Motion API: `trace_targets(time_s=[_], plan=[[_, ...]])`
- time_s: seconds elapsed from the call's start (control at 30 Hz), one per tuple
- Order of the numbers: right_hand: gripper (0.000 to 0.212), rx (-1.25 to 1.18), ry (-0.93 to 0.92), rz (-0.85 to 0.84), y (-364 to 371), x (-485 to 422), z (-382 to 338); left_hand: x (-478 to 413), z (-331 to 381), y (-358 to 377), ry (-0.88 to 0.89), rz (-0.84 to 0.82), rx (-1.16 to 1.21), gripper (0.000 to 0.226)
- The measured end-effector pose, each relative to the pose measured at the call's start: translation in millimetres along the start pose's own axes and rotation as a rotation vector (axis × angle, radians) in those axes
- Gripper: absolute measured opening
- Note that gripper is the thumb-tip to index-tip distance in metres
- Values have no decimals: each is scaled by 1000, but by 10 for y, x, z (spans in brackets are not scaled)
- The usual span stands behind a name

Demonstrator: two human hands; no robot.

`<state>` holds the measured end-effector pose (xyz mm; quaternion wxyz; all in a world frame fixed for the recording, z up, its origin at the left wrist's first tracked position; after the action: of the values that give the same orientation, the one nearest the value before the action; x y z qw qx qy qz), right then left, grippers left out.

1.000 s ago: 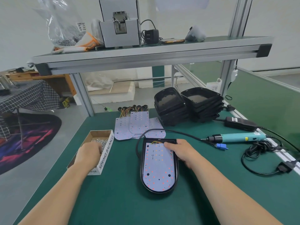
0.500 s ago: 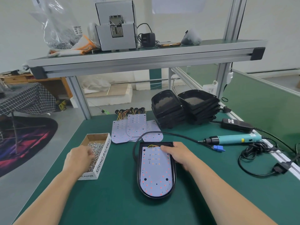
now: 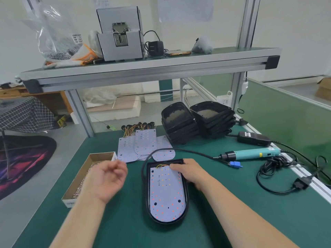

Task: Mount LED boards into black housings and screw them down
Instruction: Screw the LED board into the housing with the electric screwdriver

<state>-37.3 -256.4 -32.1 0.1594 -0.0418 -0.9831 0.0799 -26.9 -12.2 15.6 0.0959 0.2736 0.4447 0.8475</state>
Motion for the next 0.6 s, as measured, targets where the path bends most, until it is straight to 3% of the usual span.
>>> trace_targets(time_s=[0.07,0.1,0.23,0.33,0.43,0.5,0.53,0.6], plan=[[22,128,-34,66,-55,-6,-50,-42,-325,-57,-22,135,-175,16],[23,203,-56,109,-98,-7,-83,-80,-418,-114,7,199,-296,16],[23,231,-73,121,-147,-30,-92,-238,-403,-238,182,320,-902,23],[28,211,-75,92,-136,-65,-72,-291,-461,-207,142,281,-1245,51],[25,279,-59,44,-90,-40,-78,-323,-590,-167,90,256,-1236,35],[43,289,-50,56,-190,-11,-143,-358,-605,-164,91,278,-1225,22],[53,258,-65,146,-370,11,-206,-381,-603,-162,96,281,-1223,17],[46,178,-95,456,-986,110,-288,-416,-605,-174,93,281,-1219,15]])
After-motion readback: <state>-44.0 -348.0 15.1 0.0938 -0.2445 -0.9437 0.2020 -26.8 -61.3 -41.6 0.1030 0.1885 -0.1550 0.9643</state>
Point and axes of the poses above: each hand's wrist, its own x-axis away from the middle knuckle, its own y-axis out of the palm, z = x × y, the point moved 10 cm from there along -x, towards the middle knuckle, and after that the axes turned 3 degrees about -z, right-handed, at the moved point
